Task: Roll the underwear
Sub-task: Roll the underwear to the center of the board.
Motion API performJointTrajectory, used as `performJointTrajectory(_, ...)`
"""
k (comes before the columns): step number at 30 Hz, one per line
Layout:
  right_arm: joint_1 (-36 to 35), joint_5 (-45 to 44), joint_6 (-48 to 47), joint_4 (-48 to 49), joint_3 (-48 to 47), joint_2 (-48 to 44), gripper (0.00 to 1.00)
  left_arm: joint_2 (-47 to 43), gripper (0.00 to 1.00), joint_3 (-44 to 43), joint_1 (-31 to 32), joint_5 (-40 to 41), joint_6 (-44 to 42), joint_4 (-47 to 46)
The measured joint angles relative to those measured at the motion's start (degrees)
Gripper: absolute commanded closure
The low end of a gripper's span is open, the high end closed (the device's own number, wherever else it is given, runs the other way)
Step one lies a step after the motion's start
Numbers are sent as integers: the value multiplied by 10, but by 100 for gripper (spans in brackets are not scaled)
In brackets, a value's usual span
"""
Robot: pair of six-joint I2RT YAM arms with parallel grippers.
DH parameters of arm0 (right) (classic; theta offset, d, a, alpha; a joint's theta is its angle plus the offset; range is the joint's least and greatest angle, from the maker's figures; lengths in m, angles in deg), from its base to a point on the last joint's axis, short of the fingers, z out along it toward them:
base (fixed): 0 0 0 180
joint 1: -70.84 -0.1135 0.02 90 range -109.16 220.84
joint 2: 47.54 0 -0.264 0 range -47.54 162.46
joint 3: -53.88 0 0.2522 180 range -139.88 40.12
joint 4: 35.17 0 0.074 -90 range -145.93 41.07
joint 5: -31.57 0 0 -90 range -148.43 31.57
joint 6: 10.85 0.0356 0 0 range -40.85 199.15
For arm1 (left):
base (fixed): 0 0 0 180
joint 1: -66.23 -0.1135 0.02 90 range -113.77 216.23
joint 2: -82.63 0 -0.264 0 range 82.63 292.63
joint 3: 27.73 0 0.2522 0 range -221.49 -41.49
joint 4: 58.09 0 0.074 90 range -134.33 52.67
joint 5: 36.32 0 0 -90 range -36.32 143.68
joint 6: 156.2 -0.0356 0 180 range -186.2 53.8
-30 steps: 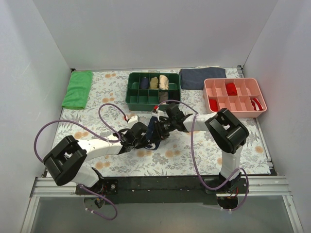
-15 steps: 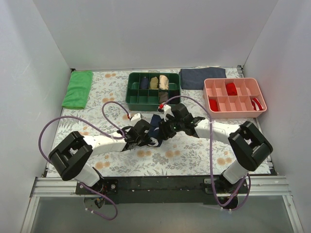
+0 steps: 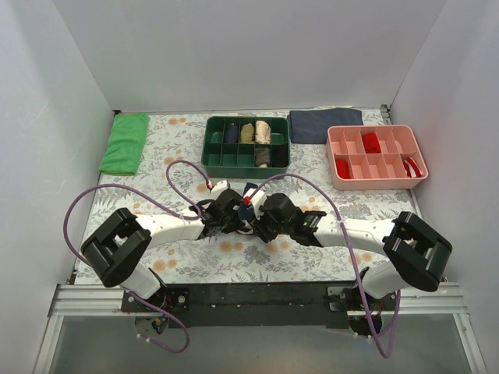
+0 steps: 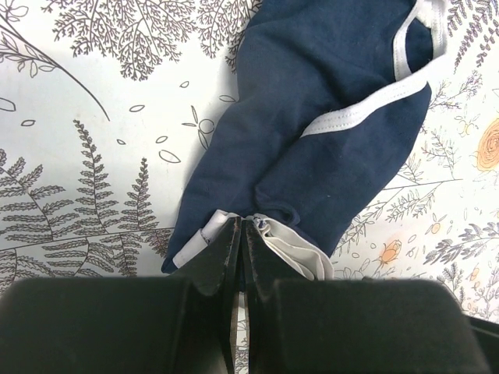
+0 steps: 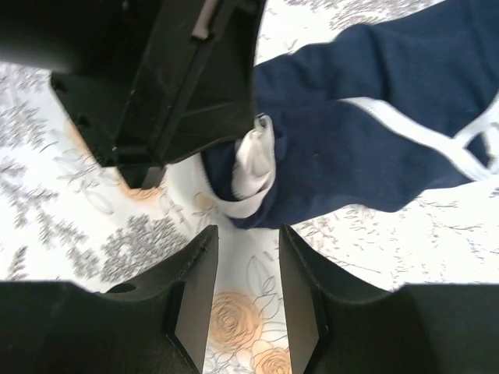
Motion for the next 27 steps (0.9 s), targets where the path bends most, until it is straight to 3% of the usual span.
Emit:
performJointTrajectory(7,-18,-78,-16,28,6,0,55,0,100,0,-11,-21,0,0)
performJointTrajectory(19,-39,-81,-18,94,112,-105,55,7,100,7,-45,-94,2,-26)
performJointTrajectory(27,-64,-87,-60,94,109,-85,55,15,100,20,-69,-157,7,-64)
